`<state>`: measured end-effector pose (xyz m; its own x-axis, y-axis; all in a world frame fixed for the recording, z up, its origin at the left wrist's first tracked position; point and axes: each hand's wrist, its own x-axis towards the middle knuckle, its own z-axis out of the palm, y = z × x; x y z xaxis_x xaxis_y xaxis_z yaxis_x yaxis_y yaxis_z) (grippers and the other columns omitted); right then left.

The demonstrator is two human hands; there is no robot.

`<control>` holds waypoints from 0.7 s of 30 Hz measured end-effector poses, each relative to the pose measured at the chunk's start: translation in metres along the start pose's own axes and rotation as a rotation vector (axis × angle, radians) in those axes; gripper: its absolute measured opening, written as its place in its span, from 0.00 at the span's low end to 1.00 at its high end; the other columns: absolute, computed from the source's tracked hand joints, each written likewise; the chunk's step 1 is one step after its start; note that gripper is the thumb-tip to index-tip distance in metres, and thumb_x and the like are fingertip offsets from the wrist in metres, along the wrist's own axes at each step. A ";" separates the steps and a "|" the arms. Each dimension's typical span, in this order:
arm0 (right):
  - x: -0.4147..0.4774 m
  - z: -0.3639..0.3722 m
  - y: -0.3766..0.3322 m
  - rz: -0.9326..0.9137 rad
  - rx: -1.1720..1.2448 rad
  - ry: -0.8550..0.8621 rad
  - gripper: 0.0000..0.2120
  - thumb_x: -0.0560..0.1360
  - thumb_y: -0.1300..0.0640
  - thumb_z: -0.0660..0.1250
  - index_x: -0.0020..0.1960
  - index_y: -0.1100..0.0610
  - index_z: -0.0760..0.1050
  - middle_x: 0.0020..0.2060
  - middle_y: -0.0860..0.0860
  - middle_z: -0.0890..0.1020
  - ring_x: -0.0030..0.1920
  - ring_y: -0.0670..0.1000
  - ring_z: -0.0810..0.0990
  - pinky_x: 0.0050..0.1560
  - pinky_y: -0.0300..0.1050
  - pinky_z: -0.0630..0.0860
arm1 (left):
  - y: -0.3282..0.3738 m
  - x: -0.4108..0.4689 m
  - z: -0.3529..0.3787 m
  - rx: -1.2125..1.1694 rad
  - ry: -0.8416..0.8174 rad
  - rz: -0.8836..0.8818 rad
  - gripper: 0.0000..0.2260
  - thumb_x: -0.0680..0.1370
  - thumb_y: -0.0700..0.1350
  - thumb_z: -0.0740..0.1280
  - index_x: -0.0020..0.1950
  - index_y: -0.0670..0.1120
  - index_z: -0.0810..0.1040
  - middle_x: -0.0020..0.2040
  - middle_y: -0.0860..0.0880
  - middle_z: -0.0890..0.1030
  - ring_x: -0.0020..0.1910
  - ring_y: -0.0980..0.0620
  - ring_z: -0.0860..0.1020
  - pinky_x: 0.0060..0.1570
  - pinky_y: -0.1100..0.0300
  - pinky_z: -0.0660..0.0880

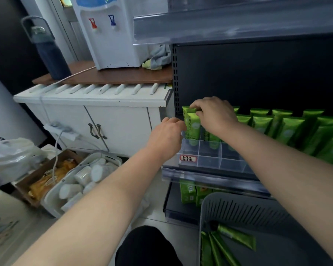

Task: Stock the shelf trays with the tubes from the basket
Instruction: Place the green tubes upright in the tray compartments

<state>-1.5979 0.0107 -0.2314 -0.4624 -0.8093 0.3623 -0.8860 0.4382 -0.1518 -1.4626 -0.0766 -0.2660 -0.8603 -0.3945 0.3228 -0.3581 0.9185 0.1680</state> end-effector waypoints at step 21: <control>-0.286 0.102 0.114 0.192 0.093 -0.350 0.14 0.73 0.63 0.65 0.53 0.48 0.81 0.51 0.49 0.82 0.50 0.55 0.79 0.48 0.50 0.77 | 0.133 -0.109 0.152 -0.363 -0.295 -0.025 0.12 0.76 0.38 0.64 0.58 0.44 0.79 0.56 0.45 0.80 0.57 0.46 0.76 0.57 0.53 0.75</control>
<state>-1.5701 0.2518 -0.4460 -0.5894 -0.8077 -0.0133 -0.7745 0.5697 -0.2748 -1.4712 0.0929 -0.4206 -0.9381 -0.3434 0.0451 -0.2753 0.8182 0.5048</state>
